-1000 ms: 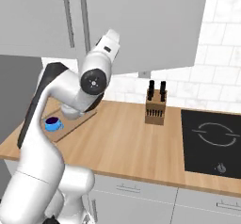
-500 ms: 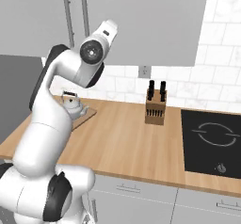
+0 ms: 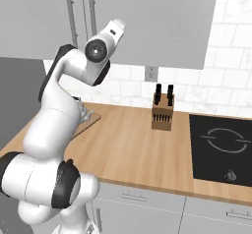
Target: Pick the kettle from the counter and place it on the tray. Then pick the mug from the cabinet and place it on the tray. Then close the cabinet doors.
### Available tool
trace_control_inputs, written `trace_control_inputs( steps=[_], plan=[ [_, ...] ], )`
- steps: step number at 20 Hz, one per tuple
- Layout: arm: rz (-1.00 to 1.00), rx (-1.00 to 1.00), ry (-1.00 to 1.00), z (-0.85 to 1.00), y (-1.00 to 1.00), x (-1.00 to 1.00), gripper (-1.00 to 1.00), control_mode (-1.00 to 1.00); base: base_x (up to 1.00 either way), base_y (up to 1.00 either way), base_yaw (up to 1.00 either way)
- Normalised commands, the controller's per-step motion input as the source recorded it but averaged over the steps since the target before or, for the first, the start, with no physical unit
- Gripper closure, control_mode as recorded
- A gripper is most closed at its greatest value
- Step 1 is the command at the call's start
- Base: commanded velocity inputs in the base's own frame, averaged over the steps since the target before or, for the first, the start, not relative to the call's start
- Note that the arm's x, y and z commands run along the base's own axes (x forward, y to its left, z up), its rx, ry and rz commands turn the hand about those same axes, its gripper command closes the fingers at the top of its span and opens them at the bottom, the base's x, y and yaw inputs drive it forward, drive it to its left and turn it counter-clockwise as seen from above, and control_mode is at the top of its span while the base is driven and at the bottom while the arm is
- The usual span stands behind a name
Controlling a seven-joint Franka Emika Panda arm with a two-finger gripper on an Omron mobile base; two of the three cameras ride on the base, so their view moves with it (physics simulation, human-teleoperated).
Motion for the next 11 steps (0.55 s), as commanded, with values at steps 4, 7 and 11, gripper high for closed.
trace_control_inputs(
  steps=[4, 7, 11],
  plan=[
    [-0.08, 0.01, -0.01, -0.31, -0.05, 0.82, 1.0, -1.0, 0.0, 0.0, 0.0],
    [-0.07, 0.0, 0.0, -0.36, -0.08, 0.88, 1.0, -1.0, 0.0, 0.0, 0.0],
    [-0.04, 0.0, 0.04, -0.43, -0.12, 0.98, 1.0, -1.0, 0.0, 0.0, 0.0]
  ],
)
